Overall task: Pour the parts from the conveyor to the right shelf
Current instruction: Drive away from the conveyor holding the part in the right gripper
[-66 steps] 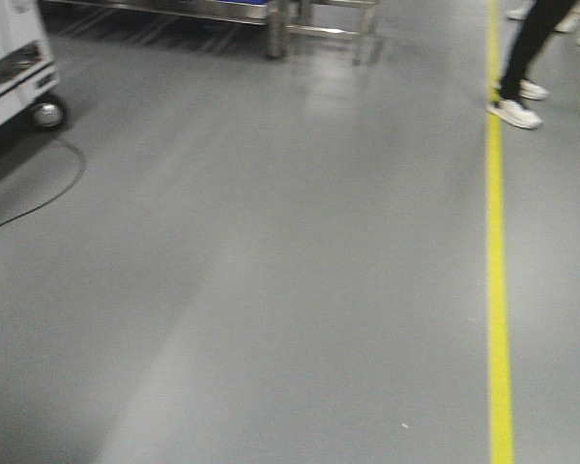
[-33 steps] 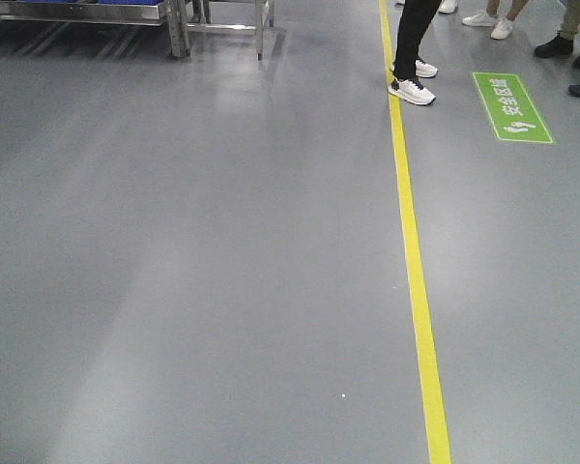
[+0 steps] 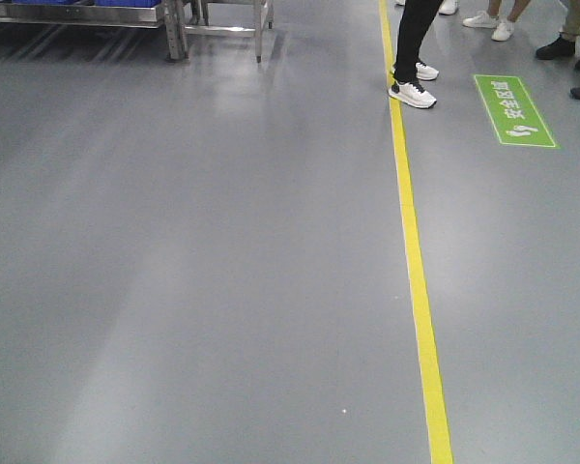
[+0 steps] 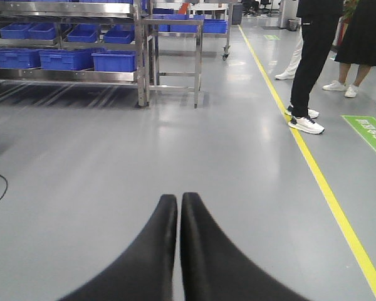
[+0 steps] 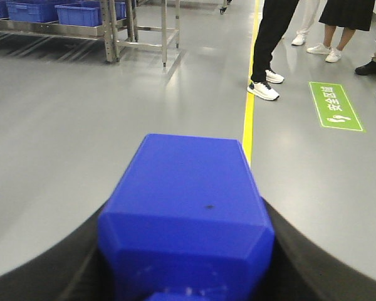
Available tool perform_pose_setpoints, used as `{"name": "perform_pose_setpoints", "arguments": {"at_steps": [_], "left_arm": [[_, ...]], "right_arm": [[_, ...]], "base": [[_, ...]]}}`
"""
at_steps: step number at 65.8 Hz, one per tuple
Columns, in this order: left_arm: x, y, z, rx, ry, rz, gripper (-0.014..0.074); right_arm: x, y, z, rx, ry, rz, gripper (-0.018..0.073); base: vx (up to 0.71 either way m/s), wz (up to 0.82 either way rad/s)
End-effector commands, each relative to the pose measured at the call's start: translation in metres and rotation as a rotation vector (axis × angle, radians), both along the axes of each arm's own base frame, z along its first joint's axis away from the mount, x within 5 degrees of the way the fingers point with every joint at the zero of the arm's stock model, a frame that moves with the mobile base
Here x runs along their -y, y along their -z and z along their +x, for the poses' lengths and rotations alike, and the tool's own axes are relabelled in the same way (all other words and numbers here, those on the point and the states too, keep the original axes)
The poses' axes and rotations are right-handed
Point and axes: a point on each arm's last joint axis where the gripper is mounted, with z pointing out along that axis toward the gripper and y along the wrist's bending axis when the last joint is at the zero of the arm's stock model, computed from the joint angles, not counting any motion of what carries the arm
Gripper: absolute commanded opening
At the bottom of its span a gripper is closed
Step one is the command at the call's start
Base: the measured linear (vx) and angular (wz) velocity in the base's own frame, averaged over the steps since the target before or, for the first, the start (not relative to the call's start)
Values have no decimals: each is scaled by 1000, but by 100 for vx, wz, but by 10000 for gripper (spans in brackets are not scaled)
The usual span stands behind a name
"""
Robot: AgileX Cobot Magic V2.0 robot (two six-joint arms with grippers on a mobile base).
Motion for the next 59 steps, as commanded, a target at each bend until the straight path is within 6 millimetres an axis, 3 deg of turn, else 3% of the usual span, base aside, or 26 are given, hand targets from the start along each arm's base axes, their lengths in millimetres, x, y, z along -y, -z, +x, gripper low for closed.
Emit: {"name": "perform_pose_setpoints", "arguments": {"at_steps": [1,59], "left_arm": [[0,-14,-1,105,-2,-14,-6],[0,-14,-1,105,-2,-14,-6]], "right_arm": [[1,-14,3,80,13,-1,-5],[1,-14,3,80,13,-1,-5]], "base": [[19,-9],[41,-1]]}}
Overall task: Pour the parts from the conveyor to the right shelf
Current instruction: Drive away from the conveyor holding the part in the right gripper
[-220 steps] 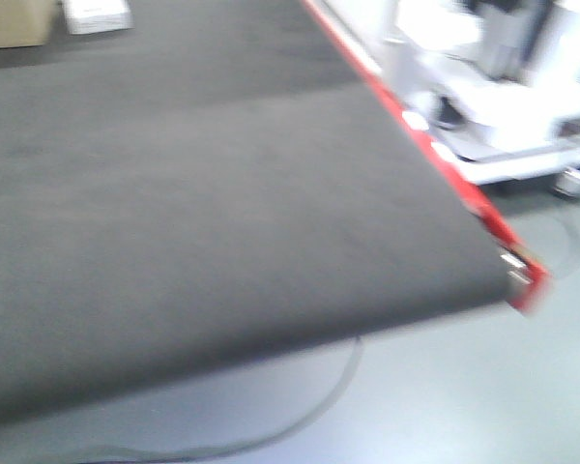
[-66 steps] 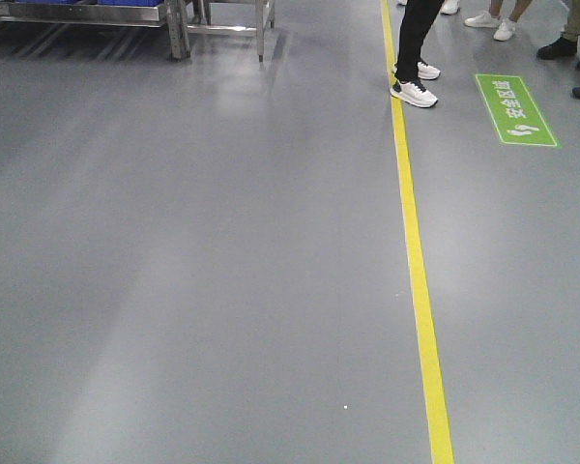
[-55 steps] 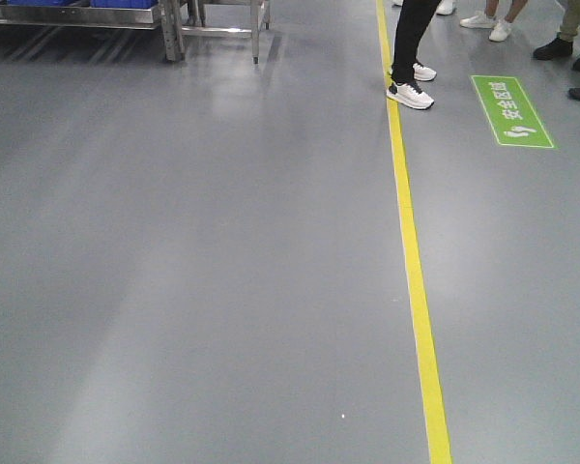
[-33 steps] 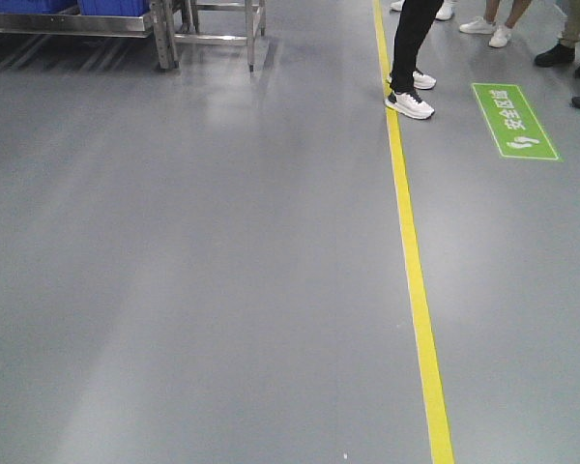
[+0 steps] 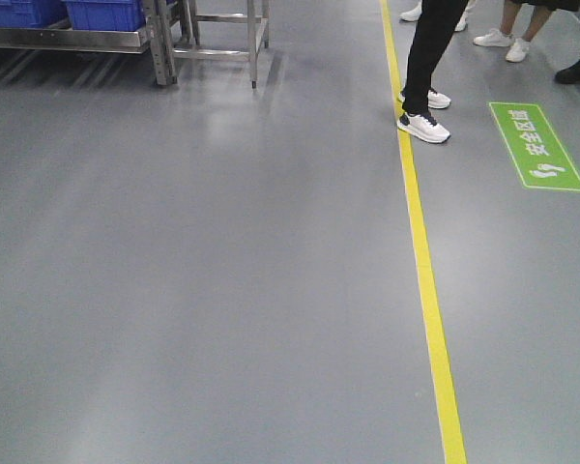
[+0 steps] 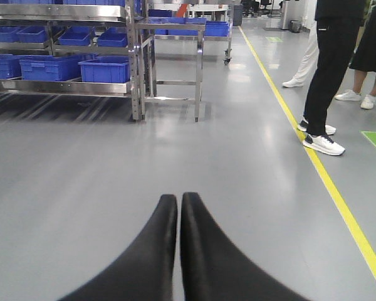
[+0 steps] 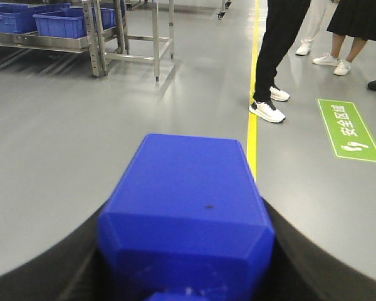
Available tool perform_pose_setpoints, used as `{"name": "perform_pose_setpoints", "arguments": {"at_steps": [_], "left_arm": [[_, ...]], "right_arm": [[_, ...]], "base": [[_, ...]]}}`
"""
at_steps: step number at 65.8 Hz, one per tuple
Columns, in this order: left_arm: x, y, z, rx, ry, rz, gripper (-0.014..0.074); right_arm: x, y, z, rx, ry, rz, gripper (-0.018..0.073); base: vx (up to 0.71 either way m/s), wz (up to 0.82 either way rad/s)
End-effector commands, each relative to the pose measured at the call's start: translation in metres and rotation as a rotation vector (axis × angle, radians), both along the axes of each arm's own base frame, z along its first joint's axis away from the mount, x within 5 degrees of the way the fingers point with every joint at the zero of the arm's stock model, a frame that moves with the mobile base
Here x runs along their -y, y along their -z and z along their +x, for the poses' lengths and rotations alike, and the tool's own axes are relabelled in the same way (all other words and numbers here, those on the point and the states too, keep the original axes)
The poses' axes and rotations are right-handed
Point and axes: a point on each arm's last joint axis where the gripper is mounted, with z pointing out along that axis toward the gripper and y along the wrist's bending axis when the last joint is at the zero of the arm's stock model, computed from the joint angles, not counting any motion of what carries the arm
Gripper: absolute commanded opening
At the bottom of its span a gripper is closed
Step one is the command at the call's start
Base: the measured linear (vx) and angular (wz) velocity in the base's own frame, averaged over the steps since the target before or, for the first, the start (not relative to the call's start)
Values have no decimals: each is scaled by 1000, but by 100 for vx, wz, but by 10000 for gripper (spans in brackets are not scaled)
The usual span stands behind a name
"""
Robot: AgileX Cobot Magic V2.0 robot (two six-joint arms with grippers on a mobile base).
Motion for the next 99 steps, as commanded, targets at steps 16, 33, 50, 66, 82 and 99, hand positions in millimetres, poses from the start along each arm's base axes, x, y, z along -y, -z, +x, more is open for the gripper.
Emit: {"name": "perform_pose_setpoints", "arguments": {"at_steps": [16,33,50,66,82,99], "left_arm": [[0,-14,-1,105,-2,-14,-6],[0,-14,-1,105,-2,-14,-6],[0,-14,-1,105,-2,-14,-6],[0,-14,-1,105,-2,-14,-6],[0,-14,-1,105,-2,-14,-6],[0,-14,-1,105,-2,-14,-6]], "right_arm": [[1,-14,3,81,13,-1,-5],[1,-14,3,81,13,-1,-5],[1,-14,3,81,13,-1,-5],[1,-14,3,81,13,-1,-5],[1,-14,3,81,13,-1,-5],[1,-14,3,81,13,-1,-5]], "base": [[49,4],[53,0],[58,-7],[64,-9],[71,-7],[74,-4]]}}
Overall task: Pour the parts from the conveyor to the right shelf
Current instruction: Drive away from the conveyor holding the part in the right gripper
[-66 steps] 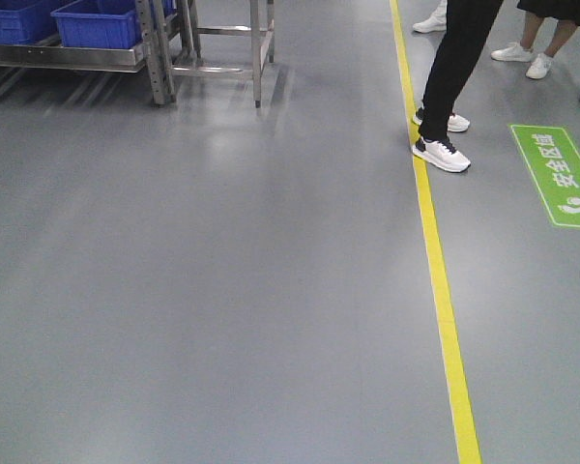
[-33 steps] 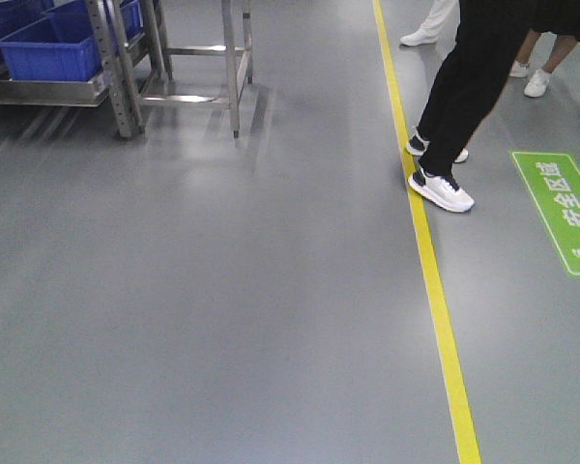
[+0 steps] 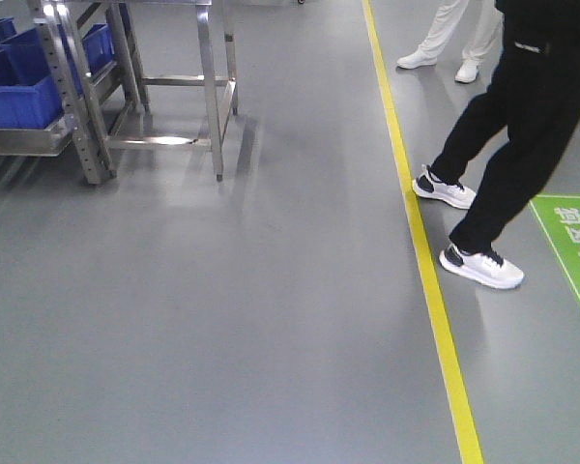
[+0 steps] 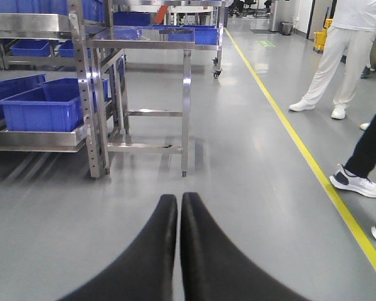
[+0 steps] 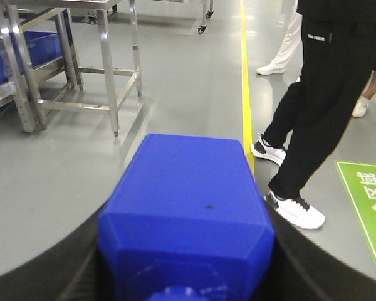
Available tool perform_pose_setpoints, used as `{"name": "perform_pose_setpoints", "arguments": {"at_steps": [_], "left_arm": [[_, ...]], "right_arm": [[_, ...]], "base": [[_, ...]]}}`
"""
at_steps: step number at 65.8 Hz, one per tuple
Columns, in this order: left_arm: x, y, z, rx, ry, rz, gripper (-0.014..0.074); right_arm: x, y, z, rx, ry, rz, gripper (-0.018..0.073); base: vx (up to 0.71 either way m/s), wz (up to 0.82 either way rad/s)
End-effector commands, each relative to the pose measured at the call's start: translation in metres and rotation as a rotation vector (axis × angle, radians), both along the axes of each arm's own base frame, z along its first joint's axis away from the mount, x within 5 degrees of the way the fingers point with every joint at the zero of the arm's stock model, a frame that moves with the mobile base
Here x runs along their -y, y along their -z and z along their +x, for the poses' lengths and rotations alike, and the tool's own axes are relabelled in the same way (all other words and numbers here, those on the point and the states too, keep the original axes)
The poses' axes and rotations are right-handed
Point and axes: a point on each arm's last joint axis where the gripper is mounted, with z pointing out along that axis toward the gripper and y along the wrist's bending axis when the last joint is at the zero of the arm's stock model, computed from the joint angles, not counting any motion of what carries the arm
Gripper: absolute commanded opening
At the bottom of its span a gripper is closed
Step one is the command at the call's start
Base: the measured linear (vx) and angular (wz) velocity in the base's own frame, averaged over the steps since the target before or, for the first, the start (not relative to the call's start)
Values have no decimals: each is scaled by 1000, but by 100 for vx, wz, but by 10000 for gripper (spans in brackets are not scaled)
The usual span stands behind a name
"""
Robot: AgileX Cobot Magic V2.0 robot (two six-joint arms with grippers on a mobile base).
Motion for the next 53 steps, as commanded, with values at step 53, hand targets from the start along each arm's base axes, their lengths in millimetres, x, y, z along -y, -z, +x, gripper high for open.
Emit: {"name": "perform_pose_setpoints", "arguments": {"at_steps": [53], "left_arm": [[0,-14,-1,105,-2,-14,-6]], "right_arm": [[1,-14,3,82,13,-2,-5]], "base": [[71,-19]]}}
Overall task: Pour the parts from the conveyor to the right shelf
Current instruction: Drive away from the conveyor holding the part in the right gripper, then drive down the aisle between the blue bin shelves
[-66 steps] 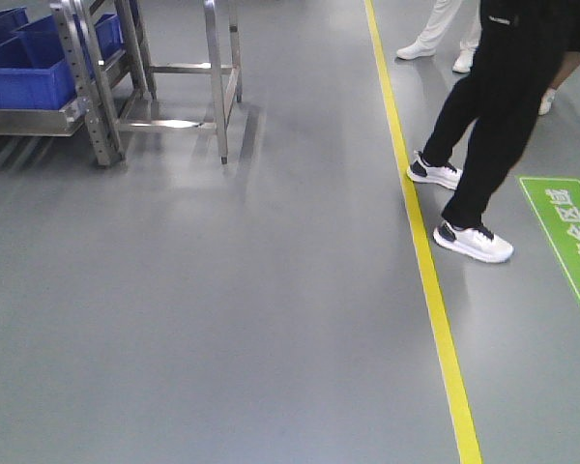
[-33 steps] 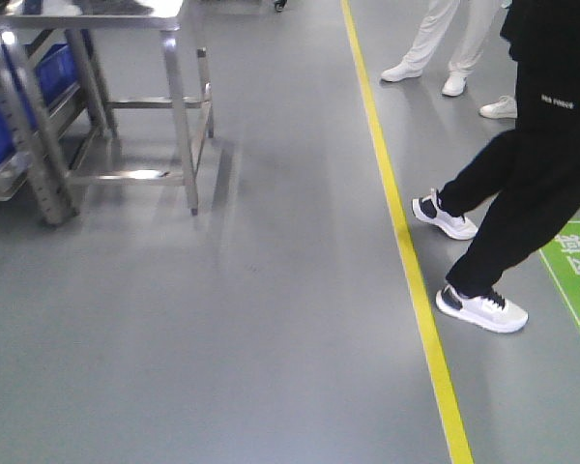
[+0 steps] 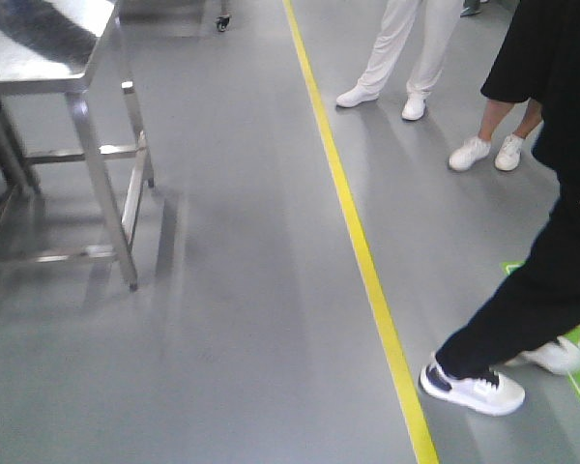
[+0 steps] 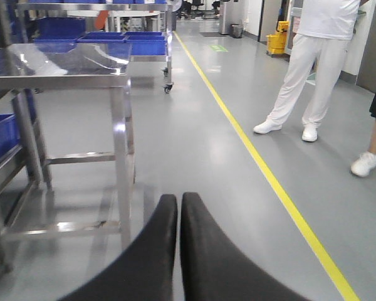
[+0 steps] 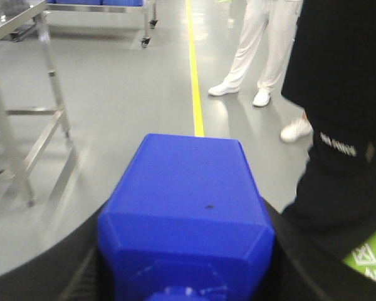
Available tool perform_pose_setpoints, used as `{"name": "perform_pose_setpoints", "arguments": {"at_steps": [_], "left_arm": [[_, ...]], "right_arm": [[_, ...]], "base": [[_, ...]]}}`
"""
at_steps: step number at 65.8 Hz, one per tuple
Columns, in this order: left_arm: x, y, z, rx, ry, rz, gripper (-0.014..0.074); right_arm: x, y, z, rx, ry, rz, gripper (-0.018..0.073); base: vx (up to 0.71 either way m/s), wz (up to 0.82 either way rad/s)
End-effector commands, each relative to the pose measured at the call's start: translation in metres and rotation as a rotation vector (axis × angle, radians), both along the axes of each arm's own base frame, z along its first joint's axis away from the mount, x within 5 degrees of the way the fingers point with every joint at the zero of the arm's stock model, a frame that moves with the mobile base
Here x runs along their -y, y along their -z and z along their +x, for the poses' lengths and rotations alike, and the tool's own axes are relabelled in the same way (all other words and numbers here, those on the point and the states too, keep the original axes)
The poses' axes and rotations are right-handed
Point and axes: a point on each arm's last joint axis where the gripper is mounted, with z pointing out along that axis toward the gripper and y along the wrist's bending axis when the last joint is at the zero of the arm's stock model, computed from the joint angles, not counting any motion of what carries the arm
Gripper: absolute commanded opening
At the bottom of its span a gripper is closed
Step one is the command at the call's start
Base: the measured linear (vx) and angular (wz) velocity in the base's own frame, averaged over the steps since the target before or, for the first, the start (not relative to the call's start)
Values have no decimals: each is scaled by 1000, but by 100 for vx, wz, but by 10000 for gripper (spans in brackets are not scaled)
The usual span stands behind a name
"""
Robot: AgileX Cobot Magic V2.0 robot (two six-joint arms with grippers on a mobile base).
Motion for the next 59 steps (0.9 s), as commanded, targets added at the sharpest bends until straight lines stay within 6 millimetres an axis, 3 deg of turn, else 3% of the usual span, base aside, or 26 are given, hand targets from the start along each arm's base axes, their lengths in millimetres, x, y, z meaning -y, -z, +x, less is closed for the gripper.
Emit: {"name": "perform_pose_setpoints", "arguments": {"at_steps": [1,59], "left_arm": [[0,-14,-1,105,-2,-14,-6],[0,-14,-1,105,-2,-14,-6]], "right_arm": [[1,-14,3,83,14,-2,-5],[1,-14,3,83,13,-1,-5]], "base": [[72,-18],[73,-6]]}}
